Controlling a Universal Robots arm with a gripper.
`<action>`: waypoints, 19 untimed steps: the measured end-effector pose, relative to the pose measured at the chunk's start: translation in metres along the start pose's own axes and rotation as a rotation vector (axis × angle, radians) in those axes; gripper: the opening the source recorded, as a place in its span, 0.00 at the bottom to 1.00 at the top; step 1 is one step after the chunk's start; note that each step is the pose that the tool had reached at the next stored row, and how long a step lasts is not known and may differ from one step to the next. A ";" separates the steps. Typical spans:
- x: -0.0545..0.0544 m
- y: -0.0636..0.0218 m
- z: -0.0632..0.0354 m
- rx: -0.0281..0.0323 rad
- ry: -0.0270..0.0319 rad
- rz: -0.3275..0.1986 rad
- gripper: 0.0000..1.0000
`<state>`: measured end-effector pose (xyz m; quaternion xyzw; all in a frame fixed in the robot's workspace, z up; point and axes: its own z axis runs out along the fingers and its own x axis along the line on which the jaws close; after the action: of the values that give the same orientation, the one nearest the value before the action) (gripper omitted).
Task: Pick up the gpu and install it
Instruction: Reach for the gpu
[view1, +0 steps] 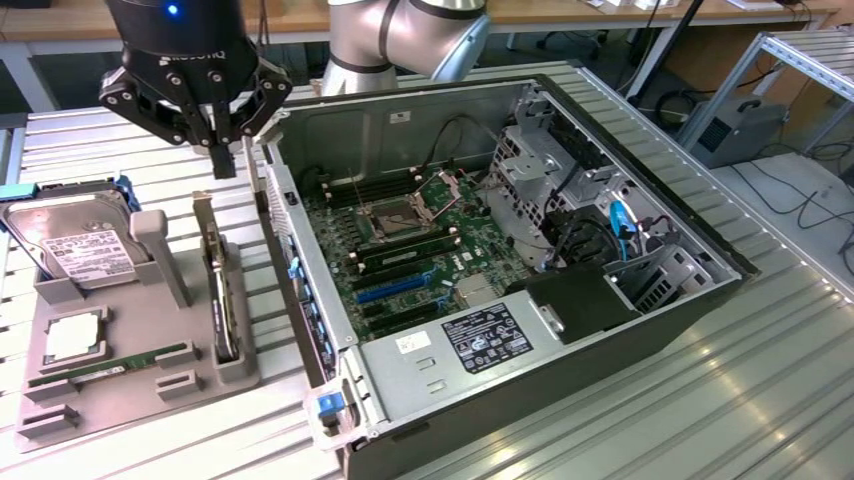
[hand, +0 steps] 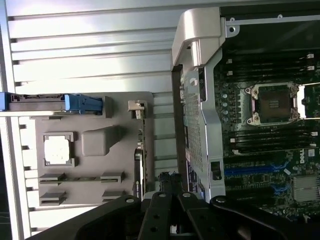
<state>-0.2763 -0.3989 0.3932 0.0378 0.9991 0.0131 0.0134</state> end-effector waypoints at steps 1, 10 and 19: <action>0.001 0.0000 0.0000 0.0003 0.0000 0.000 0.11; 0.005 -0.0004 -0.0001 0.0029 -0.0003 0.000 0.11; 0.011 -0.0009 -0.0003 0.0068 -0.0005 0.000 0.11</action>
<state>-0.2877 -0.3989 0.3932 0.0377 0.9991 0.0097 0.0135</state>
